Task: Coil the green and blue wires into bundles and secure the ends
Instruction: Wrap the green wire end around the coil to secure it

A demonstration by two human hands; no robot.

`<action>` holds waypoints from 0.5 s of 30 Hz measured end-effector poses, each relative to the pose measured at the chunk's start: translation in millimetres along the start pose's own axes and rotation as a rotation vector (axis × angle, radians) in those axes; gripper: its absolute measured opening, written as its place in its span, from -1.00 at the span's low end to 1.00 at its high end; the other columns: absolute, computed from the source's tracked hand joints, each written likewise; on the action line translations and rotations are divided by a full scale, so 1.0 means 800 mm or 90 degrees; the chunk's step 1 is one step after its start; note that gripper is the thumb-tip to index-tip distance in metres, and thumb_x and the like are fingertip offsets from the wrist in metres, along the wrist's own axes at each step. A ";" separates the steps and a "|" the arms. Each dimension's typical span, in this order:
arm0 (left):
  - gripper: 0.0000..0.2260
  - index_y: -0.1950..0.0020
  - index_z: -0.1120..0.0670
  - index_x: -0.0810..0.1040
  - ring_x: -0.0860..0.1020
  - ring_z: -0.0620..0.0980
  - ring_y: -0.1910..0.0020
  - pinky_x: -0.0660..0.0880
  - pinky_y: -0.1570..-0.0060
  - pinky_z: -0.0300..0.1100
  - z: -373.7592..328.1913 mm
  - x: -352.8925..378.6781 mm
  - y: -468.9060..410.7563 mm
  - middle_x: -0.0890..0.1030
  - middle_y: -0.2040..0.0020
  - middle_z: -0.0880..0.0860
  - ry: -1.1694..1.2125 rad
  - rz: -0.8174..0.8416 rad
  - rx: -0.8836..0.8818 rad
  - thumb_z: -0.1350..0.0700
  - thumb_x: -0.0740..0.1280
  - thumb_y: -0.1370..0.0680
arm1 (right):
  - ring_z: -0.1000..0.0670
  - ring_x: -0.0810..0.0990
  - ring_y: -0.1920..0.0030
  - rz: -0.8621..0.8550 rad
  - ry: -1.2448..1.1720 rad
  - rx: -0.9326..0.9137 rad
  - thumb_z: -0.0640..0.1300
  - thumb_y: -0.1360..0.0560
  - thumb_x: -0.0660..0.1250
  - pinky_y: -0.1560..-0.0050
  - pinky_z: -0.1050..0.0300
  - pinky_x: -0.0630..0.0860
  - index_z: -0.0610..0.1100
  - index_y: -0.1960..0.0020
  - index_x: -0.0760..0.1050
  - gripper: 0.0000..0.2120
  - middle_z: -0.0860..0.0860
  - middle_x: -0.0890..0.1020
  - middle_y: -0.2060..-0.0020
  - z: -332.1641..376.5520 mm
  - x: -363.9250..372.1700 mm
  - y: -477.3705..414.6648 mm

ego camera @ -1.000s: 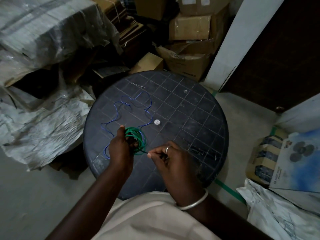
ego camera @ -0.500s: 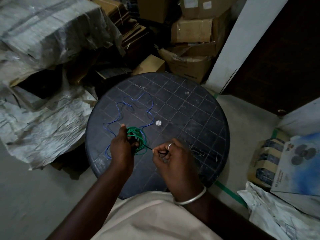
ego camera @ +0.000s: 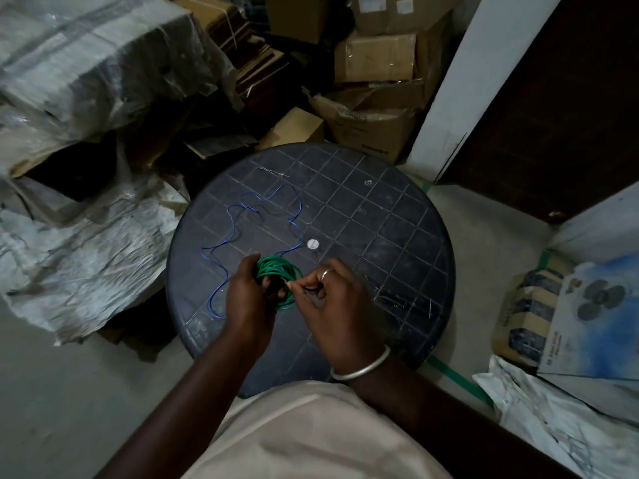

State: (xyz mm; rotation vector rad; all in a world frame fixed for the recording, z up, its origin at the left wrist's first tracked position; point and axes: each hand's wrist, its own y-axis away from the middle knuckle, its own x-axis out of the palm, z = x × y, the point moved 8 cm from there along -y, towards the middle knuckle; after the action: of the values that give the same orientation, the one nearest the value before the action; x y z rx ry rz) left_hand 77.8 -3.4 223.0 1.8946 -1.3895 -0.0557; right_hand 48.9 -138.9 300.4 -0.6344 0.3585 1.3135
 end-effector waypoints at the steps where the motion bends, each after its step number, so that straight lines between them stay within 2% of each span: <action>1: -0.63 0.45 0.05 0.39 0.40 -0.05 0.52 0.33 0.48 -0.21 -0.003 0.003 0.002 0.38 0.56 -0.02 0.001 0.013 0.007 0.07 0.21 -0.58 | 0.04 0.60 0.20 -0.008 0.005 -0.021 -0.09 -0.46 0.46 0.18 0.04 0.59 -0.07 0.20 0.55 -0.87 0.04 0.56 0.21 0.003 0.000 -0.001; 9: -0.62 0.53 0.02 0.36 0.28 -0.14 0.68 0.28 0.63 -0.31 -0.007 0.010 0.020 0.29 0.63 -0.06 0.063 0.043 -0.066 0.12 0.22 -0.52 | -0.11 0.58 0.20 -0.075 0.095 -0.198 -0.14 -0.54 0.40 0.21 0.01 0.53 -0.16 0.23 0.55 -0.81 -0.07 0.56 0.25 0.030 -0.007 0.007; 12: -0.70 0.44 0.04 0.30 0.18 -0.14 0.68 0.24 0.67 -0.31 -0.004 0.009 0.022 0.20 0.63 -0.07 0.097 0.062 -0.105 0.11 0.23 -0.50 | -0.12 0.55 0.23 -0.081 0.111 -0.261 -0.18 -0.56 0.38 0.25 -0.03 0.52 -0.19 0.26 0.55 -0.78 -0.09 0.55 0.27 0.039 -0.006 0.011; 15: -0.79 0.31 0.10 0.39 0.13 -0.15 0.68 0.22 0.68 -0.31 0.002 0.014 0.024 0.18 0.62 -0.06 0.088 0.098 -0.139 0.10 0.23 -0.52 | -0.12 0.54 0.24 -0.087 0.128 -0.291 -0.20 -0.56 0.37 0.26 -0.03 0.51 -0.19 0.28 0.54 -0.76 -0.09 0.55 0.29 0.044 -0.005 0.012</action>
State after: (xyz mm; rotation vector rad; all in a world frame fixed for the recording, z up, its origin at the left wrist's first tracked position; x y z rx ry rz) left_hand 66.2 -15.5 237.4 1.5794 -1.3713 -0.0002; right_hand 35.1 -119.4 328.3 -1.1608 0.1699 1.2090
